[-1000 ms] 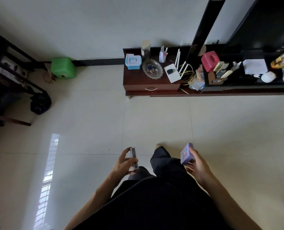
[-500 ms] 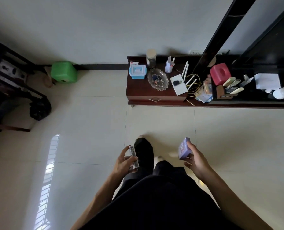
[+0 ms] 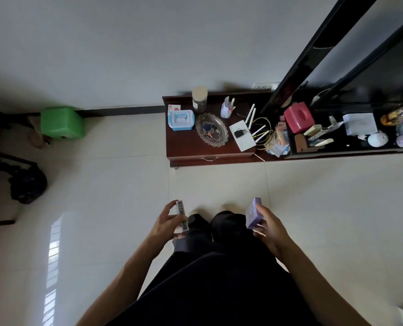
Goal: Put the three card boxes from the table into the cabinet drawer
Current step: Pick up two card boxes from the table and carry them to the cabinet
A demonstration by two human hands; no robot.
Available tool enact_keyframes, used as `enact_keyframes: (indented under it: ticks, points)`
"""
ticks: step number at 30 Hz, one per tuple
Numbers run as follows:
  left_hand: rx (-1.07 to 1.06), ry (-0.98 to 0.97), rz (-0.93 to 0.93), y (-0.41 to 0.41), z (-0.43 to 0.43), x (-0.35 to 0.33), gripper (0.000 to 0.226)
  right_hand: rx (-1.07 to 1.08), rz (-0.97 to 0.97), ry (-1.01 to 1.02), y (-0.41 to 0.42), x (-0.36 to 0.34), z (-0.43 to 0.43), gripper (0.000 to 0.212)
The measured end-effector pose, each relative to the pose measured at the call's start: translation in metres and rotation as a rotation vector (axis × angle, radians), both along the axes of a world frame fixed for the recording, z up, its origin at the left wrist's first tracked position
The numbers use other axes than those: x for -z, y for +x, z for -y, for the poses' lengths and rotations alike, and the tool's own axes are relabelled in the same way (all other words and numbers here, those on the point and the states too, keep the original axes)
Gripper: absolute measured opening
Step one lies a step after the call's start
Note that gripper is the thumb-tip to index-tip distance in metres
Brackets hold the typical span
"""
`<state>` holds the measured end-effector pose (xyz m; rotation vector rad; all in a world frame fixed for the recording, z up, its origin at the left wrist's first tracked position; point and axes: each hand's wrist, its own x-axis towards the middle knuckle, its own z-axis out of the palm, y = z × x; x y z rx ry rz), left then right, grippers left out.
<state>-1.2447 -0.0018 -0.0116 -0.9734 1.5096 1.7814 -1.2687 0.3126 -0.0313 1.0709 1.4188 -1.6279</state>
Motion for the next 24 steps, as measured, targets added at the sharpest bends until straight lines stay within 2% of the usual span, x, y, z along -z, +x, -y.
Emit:
enact_keyframes:
  ticks: [4, 7, 8, 13, 14, 19, 24]
  points:
    - [0.018, 0.013, 0.024, -0.040, -0.006, 0.010, 0.052, -0.032, 0.034, -0.003, -0.038, 0.006, 0.002, 0.034]
    - [0.065, -0.038, 0.060, -0.060, -0.015, 0.017, 0.059, -0.062, 0.056, -0.020, -0.065, 0.014, -0.005, 0.056]
    - [0.089, -0.064, 0.067, -0.066, -0.018, 0.018, 0.061, -0.072, 0.040, -0.021, -0.074, 0.015, -0.006, 0.057]
    - [0.112, -0.141, 0.080, -0.101, -0.033, 0.021, 0.067, -0.073, -0.027, -0.057, -0.127, 0.022, -0.016, 0.019]
    - [0.117, -0.157, 0.082, -0.108, -0.035, 0.023, 0.067, -0.093, -0.032, -0.054, -0.138, 0.023, -0.018, 0.017]
    - [0.084, -0.203, 0.090, -0.131, -0.039, 0.040, 0.068, -0.233, -0.052, -0.008, -0.180, 0.033, -0.017, 0.038]
    - [0.169, -0.409, 0.062, -0.152, -0.029, 0.079, 0.058, -0.442, -0.145, 0.144, -0.217, 0.066, 0.005, 0.047]
